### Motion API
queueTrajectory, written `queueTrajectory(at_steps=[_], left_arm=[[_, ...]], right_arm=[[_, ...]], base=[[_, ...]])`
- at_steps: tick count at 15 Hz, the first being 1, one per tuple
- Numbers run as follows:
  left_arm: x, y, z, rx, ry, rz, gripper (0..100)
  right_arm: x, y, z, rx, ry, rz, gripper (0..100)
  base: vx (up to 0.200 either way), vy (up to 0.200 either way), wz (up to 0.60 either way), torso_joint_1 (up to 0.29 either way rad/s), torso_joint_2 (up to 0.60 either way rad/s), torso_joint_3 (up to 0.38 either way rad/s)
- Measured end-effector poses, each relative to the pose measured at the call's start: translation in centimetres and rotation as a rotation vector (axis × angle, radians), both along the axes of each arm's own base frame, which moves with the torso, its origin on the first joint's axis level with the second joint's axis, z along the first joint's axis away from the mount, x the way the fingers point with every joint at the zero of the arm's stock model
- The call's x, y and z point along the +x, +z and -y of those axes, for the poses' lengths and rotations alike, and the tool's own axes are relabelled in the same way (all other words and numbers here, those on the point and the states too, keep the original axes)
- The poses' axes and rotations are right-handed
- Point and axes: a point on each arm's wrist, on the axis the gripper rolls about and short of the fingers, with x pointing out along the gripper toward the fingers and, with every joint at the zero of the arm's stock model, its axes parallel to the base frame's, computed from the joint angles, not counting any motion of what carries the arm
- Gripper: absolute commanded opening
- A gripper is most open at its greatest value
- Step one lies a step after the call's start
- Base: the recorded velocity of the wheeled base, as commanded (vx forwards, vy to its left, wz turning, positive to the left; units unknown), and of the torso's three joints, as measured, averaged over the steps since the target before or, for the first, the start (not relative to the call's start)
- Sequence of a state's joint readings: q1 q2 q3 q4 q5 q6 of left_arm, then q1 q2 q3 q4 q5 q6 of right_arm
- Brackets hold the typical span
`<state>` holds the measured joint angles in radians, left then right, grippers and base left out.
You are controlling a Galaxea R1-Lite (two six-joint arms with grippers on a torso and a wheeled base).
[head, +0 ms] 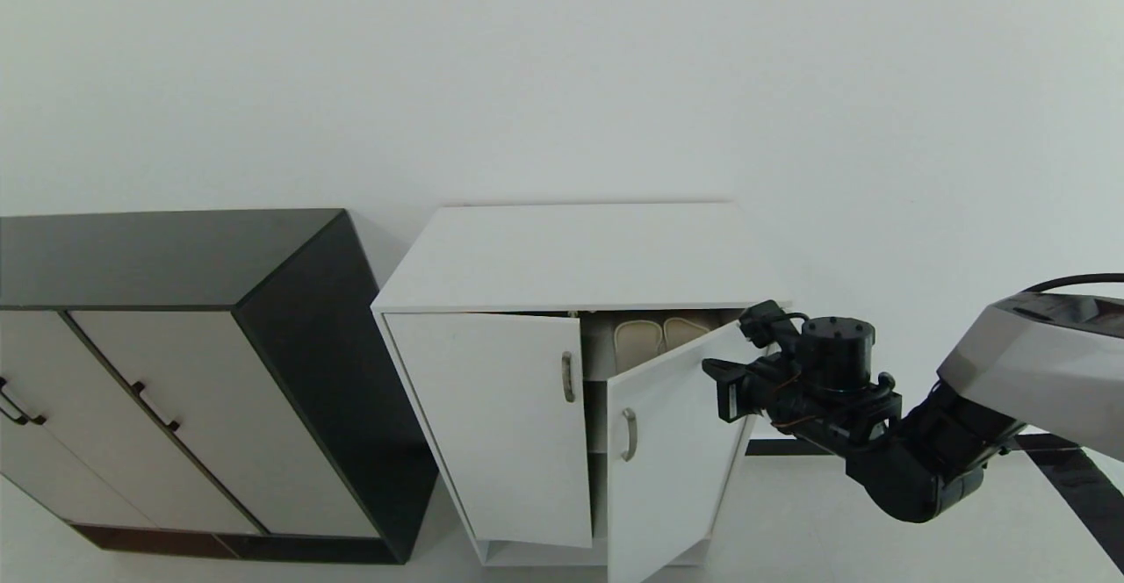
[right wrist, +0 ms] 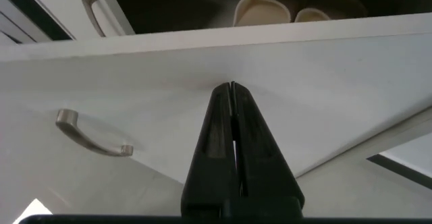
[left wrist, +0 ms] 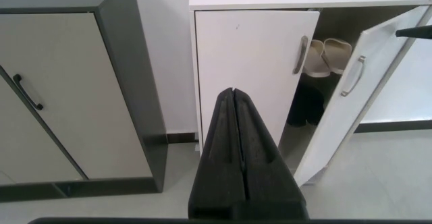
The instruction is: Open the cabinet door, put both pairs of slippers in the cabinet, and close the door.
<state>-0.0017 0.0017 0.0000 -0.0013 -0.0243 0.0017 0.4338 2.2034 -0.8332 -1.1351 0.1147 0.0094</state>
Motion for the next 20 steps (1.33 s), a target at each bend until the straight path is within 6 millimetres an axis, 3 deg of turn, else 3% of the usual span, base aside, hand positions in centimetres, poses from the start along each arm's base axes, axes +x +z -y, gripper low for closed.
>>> queueTrajectory(at_steps=[20], left_arm=[[0.0, 0.0, 0.0, 0.0, 0.0, 0.0, 0]], right_arm=[[4.2, -1.9, 1.3, 0.016, -0.071, 0.023, 0]], base=[[0.0, 0.0, 0.0, 0.0, 0.0, 0.0]])
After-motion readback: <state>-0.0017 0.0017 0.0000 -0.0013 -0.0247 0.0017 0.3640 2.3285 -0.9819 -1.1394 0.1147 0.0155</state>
